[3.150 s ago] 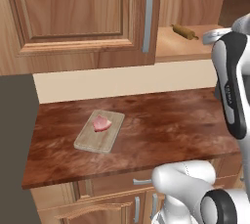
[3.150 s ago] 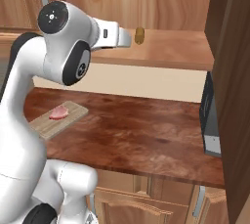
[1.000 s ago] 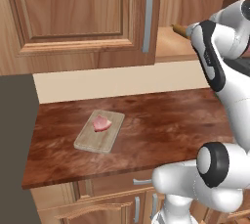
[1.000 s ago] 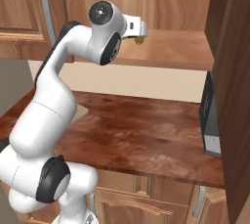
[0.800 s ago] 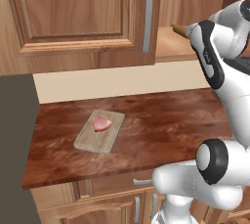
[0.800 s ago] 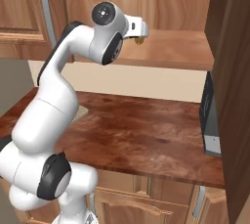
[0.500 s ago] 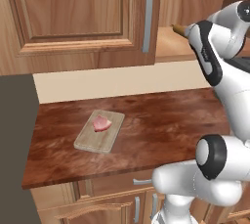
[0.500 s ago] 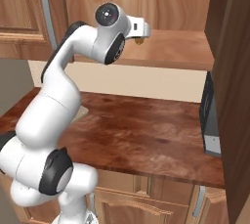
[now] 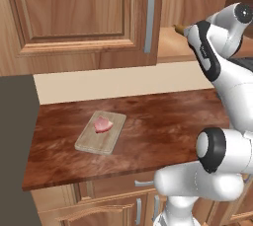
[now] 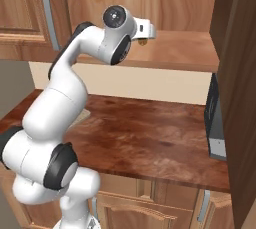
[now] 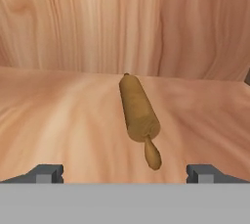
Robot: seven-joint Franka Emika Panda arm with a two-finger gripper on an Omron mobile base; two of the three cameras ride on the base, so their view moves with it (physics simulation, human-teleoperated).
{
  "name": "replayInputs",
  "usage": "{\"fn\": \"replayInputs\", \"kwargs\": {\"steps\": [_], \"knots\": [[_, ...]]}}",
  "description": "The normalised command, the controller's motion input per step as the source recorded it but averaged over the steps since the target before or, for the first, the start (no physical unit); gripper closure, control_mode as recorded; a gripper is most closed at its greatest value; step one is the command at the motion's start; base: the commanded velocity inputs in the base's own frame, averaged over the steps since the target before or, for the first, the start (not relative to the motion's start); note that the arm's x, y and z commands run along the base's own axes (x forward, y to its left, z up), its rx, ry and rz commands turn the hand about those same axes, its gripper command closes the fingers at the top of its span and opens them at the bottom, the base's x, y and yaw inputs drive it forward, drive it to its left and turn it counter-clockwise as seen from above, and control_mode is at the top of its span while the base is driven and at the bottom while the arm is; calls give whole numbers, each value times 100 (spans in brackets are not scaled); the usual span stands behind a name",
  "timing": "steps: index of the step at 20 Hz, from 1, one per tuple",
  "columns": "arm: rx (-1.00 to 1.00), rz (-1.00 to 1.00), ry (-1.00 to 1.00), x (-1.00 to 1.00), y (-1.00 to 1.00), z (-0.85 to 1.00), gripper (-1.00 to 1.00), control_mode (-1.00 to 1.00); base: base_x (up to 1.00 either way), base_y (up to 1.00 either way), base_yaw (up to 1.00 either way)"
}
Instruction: Open the cabinet, retrieve the rolling pin, and place it next to the meat on the cutting board to prepare for tenderizing.
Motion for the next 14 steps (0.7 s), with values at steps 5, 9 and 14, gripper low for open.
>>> {"fn": "replayInputs", "kwargs": {"steps": [5, 9, 14], "knots": [[1, 0, 1, 27, -4, -5, -100, -100, 0, 0, 0], [1, 0, 1, 26, -5, -5, -100, -100, 0, 0, 0], [2, 0, 2, 25, -6, -3, -100, -100, 0, 0, 0]]}}
